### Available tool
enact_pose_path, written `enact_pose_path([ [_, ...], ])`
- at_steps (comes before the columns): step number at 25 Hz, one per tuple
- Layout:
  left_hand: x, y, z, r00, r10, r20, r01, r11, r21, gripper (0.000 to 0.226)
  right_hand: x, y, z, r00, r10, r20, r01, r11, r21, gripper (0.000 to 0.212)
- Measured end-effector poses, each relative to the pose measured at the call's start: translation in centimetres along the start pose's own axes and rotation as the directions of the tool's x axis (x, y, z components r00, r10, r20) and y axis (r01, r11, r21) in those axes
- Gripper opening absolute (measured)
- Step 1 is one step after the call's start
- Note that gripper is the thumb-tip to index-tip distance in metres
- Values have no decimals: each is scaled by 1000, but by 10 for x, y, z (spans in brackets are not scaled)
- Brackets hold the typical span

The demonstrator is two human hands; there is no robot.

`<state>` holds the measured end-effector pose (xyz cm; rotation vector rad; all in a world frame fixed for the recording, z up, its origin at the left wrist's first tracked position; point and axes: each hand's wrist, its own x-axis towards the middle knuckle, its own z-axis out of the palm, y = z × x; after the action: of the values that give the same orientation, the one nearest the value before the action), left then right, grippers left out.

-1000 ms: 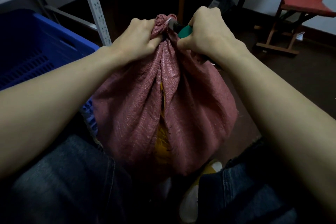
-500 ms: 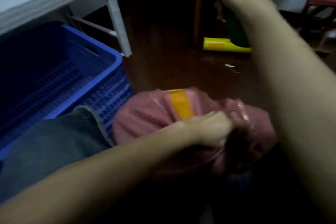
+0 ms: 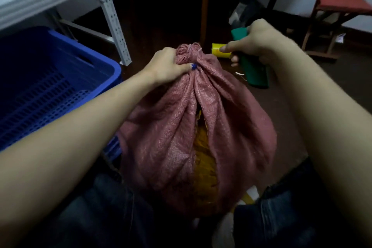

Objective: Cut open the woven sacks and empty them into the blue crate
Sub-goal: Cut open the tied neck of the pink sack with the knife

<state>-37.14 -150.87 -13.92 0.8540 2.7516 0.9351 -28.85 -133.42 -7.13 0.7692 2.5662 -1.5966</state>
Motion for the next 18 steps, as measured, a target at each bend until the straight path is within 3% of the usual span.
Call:
enact_pose_path([
  [2, -1, -6, -2, 999, -36, 5, 36, 997, -70, 40, 8, 2, 15, 999, -36, 25, 34, 997, 72, 21],
  [4, -3, -8, -5, 998, -58, 11, 58, 990, -131, 38, 12, 3, 24, 995, -91, 33, 87, 991, 97, 32],
  [9, -4, -6, -9, 998, -51, 22, 54, 988, -145, 44, 12, 5, 34, 991, -131, -38, 128, 989, -70, 29],
  [13, -7, -3, -14, 997, -74, 3, 74, 995, -70, 53, 9, -1, 36, 990, -129, 62, 118, 981, 155, 23],
  [18, -10, -9, -21, 993, -110, 47, 112, 993, -42, 60, 2, -11, 35, 981, -177, 82, 156, 964, 215, 7],
])
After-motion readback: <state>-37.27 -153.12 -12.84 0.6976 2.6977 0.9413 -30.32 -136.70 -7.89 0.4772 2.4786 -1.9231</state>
